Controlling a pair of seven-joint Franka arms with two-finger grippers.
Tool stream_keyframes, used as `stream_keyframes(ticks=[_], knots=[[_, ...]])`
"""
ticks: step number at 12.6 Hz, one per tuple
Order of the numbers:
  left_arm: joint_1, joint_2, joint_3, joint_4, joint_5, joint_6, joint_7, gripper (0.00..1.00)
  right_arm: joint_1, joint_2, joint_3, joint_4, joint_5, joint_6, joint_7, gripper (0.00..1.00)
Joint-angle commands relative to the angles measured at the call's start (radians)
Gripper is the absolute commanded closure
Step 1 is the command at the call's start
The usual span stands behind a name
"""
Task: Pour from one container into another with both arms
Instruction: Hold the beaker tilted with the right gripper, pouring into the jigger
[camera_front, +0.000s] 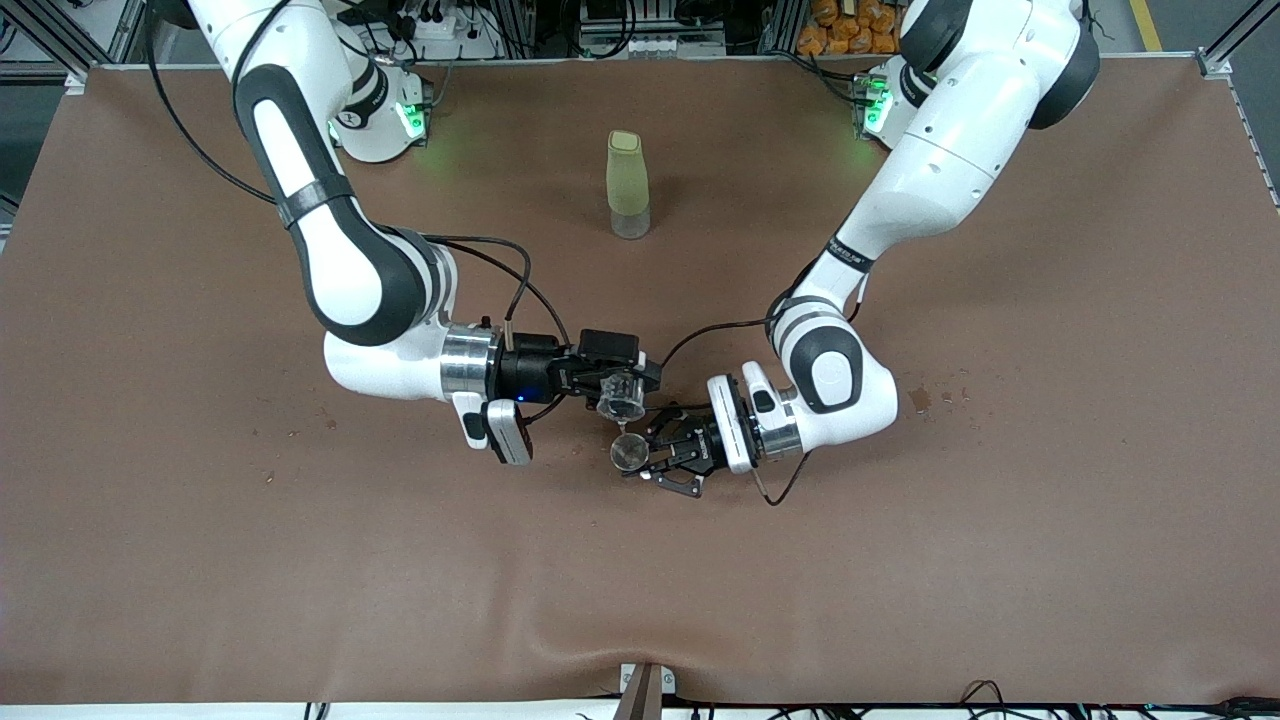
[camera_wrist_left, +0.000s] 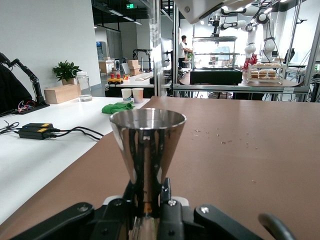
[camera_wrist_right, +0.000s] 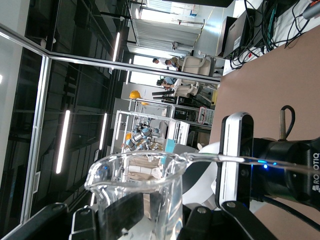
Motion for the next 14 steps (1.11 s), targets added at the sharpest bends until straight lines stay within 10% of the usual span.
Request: stream_keyframes(ticks=[1,14], knots=[[0.001,-0.021,-0.006,-0.014,-0.023,0.007,0.026,1.0,0.005,0.003,0.0,0.01,0.037,0.005,0.017,1.0],[0.003,-0.038,-0.022,-0.014,-0.031,0.004,0.016,1.0,0.004,0.003,0.0,0.01,0.072,0.002,0.124,1.0]])
